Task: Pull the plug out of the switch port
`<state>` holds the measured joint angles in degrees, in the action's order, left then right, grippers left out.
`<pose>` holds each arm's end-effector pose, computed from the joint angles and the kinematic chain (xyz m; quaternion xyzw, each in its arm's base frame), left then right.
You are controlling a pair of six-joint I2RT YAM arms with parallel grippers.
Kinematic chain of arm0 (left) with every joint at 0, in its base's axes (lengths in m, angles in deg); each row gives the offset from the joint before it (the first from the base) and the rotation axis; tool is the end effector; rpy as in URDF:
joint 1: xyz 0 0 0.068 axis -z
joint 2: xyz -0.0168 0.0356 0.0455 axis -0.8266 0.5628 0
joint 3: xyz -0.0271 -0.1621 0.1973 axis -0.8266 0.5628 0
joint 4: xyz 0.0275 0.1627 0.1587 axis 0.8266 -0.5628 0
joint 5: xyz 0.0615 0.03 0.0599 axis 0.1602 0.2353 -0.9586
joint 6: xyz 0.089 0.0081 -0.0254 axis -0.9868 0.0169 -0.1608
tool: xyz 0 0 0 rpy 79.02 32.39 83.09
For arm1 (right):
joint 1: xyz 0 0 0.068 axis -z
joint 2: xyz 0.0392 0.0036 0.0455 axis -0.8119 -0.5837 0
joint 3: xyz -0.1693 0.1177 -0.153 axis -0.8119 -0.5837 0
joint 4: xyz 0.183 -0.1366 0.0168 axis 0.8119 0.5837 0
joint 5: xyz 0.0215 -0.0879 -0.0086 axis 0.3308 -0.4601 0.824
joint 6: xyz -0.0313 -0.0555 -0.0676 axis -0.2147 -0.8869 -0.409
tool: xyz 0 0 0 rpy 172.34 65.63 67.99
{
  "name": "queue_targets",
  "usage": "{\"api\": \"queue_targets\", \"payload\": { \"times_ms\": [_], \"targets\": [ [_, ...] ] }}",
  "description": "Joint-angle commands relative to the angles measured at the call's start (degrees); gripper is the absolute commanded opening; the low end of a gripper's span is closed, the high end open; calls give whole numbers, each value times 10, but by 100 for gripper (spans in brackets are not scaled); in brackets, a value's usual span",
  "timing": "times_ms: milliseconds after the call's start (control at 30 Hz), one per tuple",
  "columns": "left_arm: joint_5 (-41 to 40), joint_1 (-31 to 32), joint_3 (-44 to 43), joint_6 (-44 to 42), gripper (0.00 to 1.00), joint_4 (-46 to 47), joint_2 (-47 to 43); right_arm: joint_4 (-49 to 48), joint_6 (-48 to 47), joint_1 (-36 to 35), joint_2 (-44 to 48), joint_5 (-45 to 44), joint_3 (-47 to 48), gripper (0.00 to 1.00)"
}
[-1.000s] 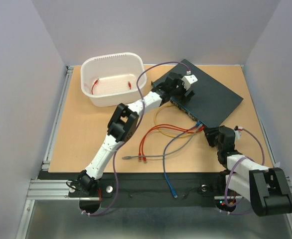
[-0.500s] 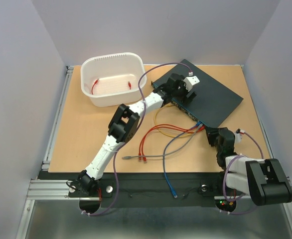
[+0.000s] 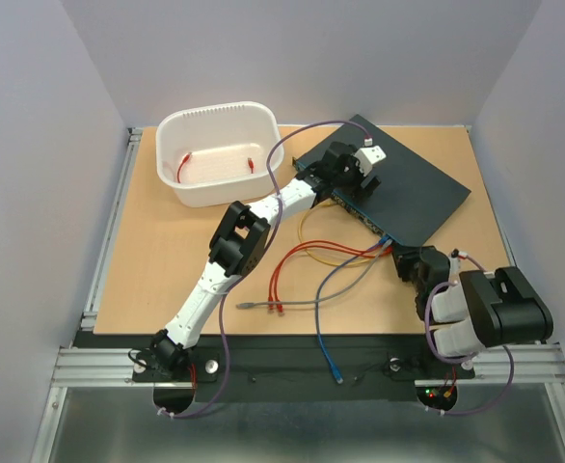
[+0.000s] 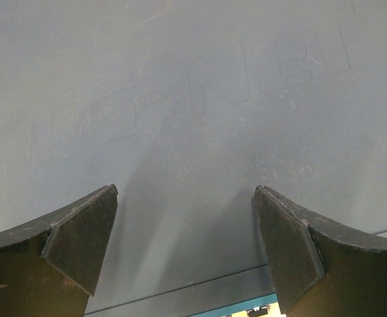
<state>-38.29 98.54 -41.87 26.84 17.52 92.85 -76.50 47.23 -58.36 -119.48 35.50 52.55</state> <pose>0.4155 -0.4186 0.1914 0.4709 0.6459 -0.2515 0.5457 0.2256 0.0042 0.0981 0.5261 0.6572 0.2988 0.4495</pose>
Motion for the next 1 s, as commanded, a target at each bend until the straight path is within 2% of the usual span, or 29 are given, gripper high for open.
{"api": "queue_targets", "payload": {
  "times_ms": [0,233,500,633,733,800,900,967],
  "targets": [
    [3,6,-18,4,96,22,-29,-102,14,8,-36,-23,-22,36],
    [2,7,-19,3,96,22,-28,-169,-21,7,-81,-55,-38,34],
    [6,10,-22,3,95,20,-30,-182,-63,7,-81,-72,-40,31],
    [3,11,-21,-1,95,19,-31,-209,-79,8,-109,-62,-30,29],
    [0,12,-18,-4,95,18,-32,-243,-80,12,-137,-53,-30,22],
    [1,13,-17,-7,95,15,-35,-302,-80,14,-168,-43,-30,13],
    [4,14,-18,-11,95,10,-35,-332,-78,15,-204,-40,-33,0],
    [16,15,-20,-25,95,-3,-40,-359,-75,15,-219,-40,-37,0]
  ]
}}
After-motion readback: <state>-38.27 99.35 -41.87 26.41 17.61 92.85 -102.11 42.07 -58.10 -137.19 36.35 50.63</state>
